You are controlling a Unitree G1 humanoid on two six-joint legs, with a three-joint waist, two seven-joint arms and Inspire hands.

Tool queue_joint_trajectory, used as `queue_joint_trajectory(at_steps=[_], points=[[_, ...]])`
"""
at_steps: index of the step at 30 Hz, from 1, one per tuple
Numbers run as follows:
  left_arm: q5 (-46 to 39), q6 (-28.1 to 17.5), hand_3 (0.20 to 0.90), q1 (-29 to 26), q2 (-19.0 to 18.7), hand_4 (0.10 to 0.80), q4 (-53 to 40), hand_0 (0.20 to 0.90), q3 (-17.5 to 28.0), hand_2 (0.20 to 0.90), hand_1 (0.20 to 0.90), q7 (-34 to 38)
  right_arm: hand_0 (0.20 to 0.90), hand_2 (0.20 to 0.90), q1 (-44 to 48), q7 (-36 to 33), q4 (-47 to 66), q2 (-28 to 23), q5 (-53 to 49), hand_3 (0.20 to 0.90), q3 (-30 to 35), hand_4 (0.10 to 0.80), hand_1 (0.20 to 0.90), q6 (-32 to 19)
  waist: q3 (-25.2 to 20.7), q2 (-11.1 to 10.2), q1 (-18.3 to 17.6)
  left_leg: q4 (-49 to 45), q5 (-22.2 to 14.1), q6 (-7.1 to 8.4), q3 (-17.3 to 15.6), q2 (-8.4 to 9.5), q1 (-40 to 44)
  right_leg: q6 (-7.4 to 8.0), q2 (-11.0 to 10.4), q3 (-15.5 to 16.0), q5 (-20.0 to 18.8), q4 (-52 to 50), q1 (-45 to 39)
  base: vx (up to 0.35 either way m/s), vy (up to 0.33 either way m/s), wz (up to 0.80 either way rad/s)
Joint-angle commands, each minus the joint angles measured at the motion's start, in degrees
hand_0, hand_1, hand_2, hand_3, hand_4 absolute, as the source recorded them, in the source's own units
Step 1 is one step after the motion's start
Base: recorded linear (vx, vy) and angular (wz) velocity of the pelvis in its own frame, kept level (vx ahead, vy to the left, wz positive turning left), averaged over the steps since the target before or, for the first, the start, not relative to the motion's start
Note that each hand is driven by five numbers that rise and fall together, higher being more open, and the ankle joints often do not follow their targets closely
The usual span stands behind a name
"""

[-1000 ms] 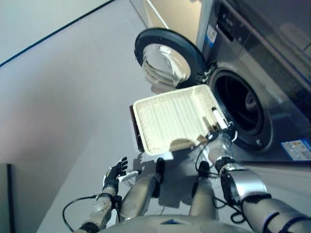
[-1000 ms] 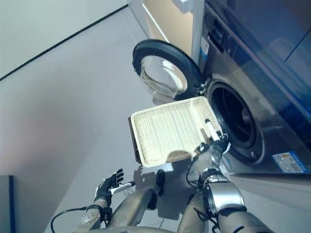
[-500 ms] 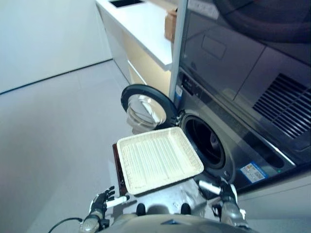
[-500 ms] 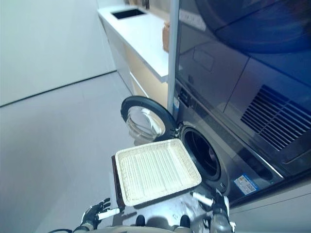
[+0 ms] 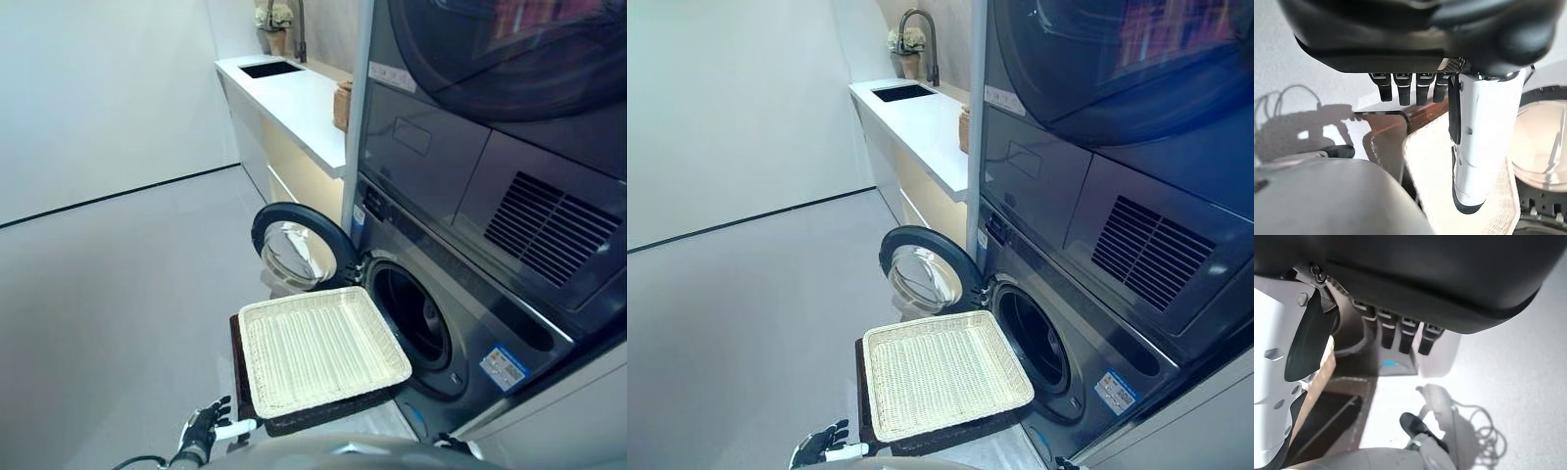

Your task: Pick up the clothes and place them into the washing machine

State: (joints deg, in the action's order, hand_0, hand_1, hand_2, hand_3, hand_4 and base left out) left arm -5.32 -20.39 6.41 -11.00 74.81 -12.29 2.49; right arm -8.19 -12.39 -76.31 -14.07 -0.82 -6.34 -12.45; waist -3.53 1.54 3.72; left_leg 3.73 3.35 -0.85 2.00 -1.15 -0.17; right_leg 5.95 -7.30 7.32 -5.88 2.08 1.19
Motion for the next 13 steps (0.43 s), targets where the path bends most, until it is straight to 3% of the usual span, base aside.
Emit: queue_joint_trajectory(at_steps=[1,13], points=[[-0.2,-1.51,0.9,-3.69,0.81,0.8,2.5,0.9,1.0,0.9,0.9,-0.37,0.9,0.9,4.15,-0.5,-0.31,1.2,-3.13,0.9,1.71,0.8,0.9,-1.68,-1.2,-1.77,-0.5,-1.15,0.13,3.84,0.04,0.35,-1.09,-0.36,1.12,1.02,5.57,-1.85,-2.62,0.022,-0.014,0.06],[0.22,-0.46,0.9,-3.87,1.15,0.8,3.1,0.9,1.0,0.9,0.9,-0.91,0.9,0.9,4.81,-0.16,-1.01,0.94,-4.31,0.9,2.25,0.8,0.9,-1.19,-1.57,-1.73,-1.03,-1.02,-0.36,3.87,-0.16,-0.24,-0.75,-0.6,1.69,0.72,6.13,-1.86,-2.69,0.006,-0.007,0.02]])
